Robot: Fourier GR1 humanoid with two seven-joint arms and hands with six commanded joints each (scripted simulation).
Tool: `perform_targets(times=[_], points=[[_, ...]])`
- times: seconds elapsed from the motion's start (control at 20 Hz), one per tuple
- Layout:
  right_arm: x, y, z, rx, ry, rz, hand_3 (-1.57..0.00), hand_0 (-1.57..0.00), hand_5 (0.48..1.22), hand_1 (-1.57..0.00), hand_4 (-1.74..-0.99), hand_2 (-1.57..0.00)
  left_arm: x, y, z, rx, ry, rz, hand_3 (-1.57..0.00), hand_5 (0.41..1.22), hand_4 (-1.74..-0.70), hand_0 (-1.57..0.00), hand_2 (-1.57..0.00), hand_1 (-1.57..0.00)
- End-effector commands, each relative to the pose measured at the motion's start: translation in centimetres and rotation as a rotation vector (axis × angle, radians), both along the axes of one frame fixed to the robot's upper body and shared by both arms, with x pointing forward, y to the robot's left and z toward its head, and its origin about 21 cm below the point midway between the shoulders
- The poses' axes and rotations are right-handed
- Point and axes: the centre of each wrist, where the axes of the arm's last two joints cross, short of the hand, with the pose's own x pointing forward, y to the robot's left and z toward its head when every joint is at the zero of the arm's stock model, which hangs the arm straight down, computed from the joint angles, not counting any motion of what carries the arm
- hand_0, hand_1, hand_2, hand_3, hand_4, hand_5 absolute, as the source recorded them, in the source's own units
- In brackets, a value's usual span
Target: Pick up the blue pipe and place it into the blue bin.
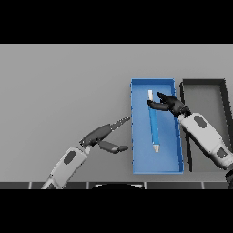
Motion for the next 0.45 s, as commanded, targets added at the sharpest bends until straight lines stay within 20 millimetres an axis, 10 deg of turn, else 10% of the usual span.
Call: perform_targets(times=[0.0,0.4], points=[[0.08,-0.42,-0.03,0.003,0.0,-0.005,-0.02,-0.02,0.695,-0.02,-1.119,-0.02,0.09,0.19,-0.19,0.003,0.003,-0.001,0.0,0.462,-0.92,0.0,0.0,0.0],[-0.13,-0.53,-0.51,0.018,0.005,0.012,-0.01,-0.01,0.677,-0.01,-1.129,-0.01,0.59,-0.56,0.1,0.001,0.012,0.003,0.0,0.468,-0.92,0.0,0.0,0.0]])
